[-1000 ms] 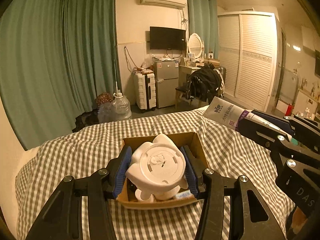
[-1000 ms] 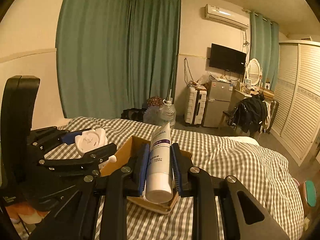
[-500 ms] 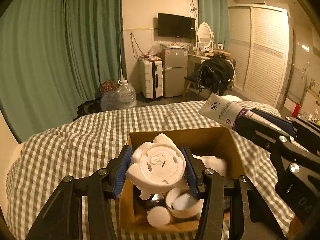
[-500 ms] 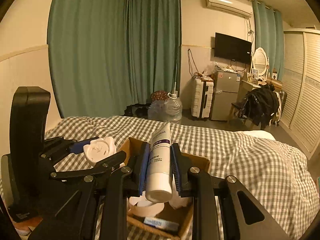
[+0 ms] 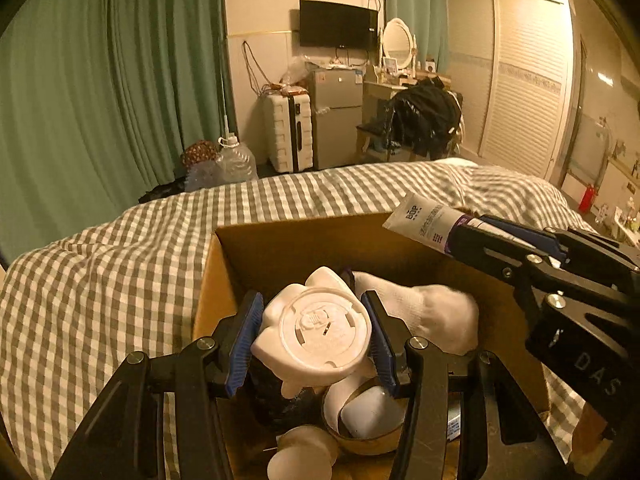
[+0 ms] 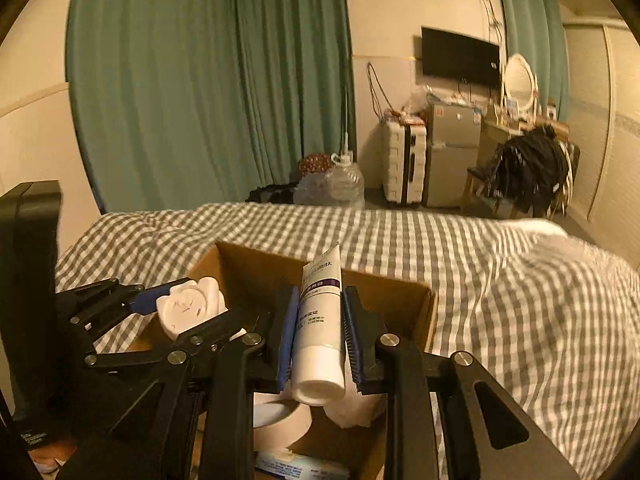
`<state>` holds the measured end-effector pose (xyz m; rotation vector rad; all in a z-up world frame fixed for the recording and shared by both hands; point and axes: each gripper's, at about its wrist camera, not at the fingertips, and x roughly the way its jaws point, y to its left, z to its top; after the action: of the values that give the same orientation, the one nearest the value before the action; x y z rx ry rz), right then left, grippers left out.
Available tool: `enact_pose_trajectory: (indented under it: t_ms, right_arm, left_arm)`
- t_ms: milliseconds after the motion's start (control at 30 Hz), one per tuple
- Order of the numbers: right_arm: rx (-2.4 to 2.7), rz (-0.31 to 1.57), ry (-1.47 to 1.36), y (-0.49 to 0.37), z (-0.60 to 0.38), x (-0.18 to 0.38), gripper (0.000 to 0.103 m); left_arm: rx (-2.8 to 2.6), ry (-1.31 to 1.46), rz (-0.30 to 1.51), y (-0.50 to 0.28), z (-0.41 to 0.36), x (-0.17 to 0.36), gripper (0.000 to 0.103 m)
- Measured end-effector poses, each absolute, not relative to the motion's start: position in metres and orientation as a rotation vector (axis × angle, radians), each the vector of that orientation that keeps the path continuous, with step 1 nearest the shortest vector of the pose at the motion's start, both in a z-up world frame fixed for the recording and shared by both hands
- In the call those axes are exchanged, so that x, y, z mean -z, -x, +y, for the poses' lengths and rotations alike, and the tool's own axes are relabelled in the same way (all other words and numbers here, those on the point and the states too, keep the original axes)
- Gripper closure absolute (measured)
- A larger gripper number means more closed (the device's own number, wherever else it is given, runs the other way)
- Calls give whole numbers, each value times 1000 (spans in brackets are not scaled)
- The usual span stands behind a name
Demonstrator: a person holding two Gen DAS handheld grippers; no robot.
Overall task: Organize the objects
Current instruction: 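Open the left tool to drop the figurine while the right tool releases the tube into the box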
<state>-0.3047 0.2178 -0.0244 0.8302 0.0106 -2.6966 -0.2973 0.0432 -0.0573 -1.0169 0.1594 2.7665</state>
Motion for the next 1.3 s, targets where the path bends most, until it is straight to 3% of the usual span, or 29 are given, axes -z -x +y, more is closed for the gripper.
enact_pose_trajectory:
  t_ms: [367,400,467,600,733,1000,1167,1300]
  right_arm:
    - [2668,0,-915,308,224,48,80]
    - [2667,-4,-915,308,224,50,77]
    - [2672,-14,-915,309,226,51,50]
    - [2692,-49,-896,306,228,47,46]
    - [2708,-63,-891,305,230,45,41]
    - [2761,-116,-845,288,242,27,34]
    - [2796,-130,-784,257,251,-2,25]
    - [2856,-67,-718,225,253,-32,24]
  left_arm:
    - [-2746,1060,196,296,50,70,50]
    - [-2741,1065,192,297,48,72,49]
    - [-2749,1062,195,295,45,72,43]
    - [-2761,1044,224,294,45,72,34]
    - [-2775,1015,247,291,48,69,18]
    - [-2806,925,278,266,46,52,8]
    - [-2836,828,264,234,39,16,5]
    - [-2866,745,240,207,32,-18,2]
